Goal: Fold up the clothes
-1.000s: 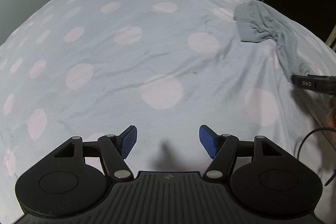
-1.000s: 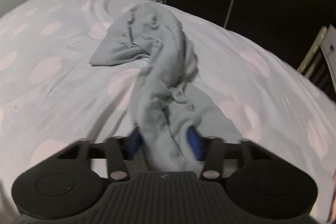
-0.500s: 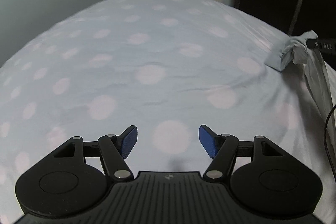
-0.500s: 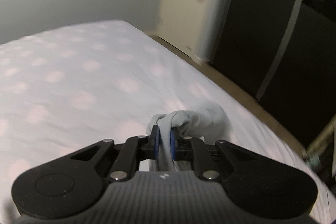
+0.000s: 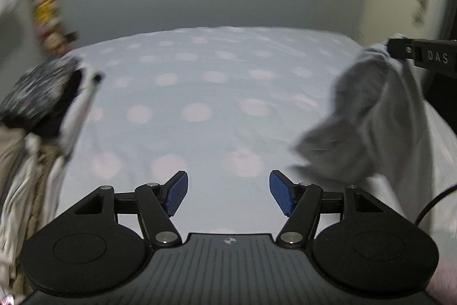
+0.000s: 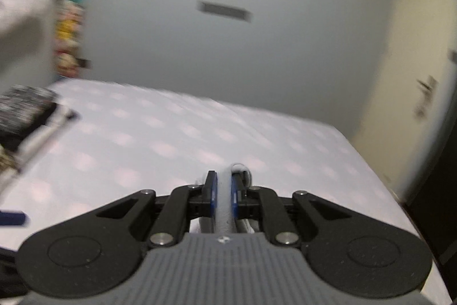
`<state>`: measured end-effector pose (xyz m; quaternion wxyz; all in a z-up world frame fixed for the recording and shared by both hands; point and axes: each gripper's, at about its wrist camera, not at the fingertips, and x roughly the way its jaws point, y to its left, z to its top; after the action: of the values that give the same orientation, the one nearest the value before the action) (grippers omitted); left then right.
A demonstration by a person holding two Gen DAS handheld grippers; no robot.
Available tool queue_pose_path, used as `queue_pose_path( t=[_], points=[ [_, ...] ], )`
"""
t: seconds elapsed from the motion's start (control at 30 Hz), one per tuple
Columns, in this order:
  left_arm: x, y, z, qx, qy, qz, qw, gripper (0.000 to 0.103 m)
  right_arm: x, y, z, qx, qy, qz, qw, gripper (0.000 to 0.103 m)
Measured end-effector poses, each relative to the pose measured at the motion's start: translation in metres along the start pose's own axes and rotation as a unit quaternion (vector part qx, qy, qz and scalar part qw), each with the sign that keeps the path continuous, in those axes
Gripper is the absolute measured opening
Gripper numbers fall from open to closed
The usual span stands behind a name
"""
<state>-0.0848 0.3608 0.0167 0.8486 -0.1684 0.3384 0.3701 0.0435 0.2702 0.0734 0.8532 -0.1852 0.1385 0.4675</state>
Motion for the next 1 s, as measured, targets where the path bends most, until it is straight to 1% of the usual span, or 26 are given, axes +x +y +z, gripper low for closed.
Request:
queue_pose_path(
  t=[0.07, 0.17, 0.2, 0.3, 0.37, 0.4, 0.43, 0.5, 0.57, 0.67, 0.73, 0.83, 0.87, 1.0],
  points=[
    [-0.006, 0.025, 0.002, -0.029, -0.008, 0.008, 0.9995, 0.075, -0.003, 0.036, 0.016, -0.010, -0.020, 0.035, 0.999, 0.011],
    [-0.005, 0.053, 0.003, -0.052, -0.013, 0.026, 0.9982, 0.075, -0.008, 0.077, 0.033, -0.014, -0.038, 0.084, 0.996, 0.010],
    [-0.004, 0.063, 0.002, -0.059, -0.014, 0.031, 0.9977, 0.075, -0.008, 0.086, 0.035, -0.015, -0.039, 0.095, 0.995, 0.010],
    [0.001, 0.082, 0.000, -0.074, -0.007, 0.039, 0.9965, 0.075, 0.000, 0.109, 0.029, -0.026, -0.030, 0.098, 0.994, 0.009],
    [0.008, 0.087, -0.006, -0.078, 0.001, 0.044, 0.9960, 0.075, 0.016, 0.111, 0.017, -0.025, -0.009, 0.090, 0.996, 0.008],
    [0.012, 0.088, -0.010, -0.077, 0.007, 0.046, 0.9959, 0.075, 0.026, 0.109, 0.008, -0.030, 0.000, 0.072, 0.997, 0.007],
    [0.017, 0.089, -0.012, -0.076, 0.012, 0.047, 0.9959, 0.075, 0.035, 0.107, -0.002, -0.034, 0.009, 0.054, 0.998, 0.000],
    [0.030, 0.087, -0.018, -0.069, 0.023, 0.049, 0.9961, 0.075, 0.053, 0.103, -0.020, -0.043, 0.027, 0.018, 0.999, 0.000],
    [0.045, 0.084, -0.022, -0.059, 0.033, 0.046, 0.9966, 0.075, 0.067, 0.085, -0.045, -0.048, 0.053, -0.012, 0.997, 0.000],
    [0.067, 0.082, -0.028, -0.044, 0.045, 0.035, 0.9974, 0.075, 0.083, 0.057, -0.083, -0.038, 0.108, -0.036, 0.993, 0.000],
    [0.080, 0.082, -0.032, -0.036, 0.051, 0.029, 0.9976, 0.075, 0.087, 0.045, -0.103, -0.031, 0.135, -0.030, 0.990, 0.000],
    [0.097, 0.083, -0.038, -0.029, 0.062, 0.024, 0.9973, 0.075, 0.090, 0.046, -0.123, -0.034, 0.149, -0.009, 0.988, 0.000],
    [0.102, 0.085, -0.041, -0.028, 0.066, 0.025, 0.9971, 0.075, 0.092, 0.049, -0.128, -0.036, 0.152, -0.001, 0.988, 0.001],
    [0.114, 0.096, -0.049, -0.024, 0.077, 0.036, 0.9961, 0.075, 0.103, 0.082, -0.128, -0.044, 0.148, 0.045, 0.987, 0.005]
  ],
)
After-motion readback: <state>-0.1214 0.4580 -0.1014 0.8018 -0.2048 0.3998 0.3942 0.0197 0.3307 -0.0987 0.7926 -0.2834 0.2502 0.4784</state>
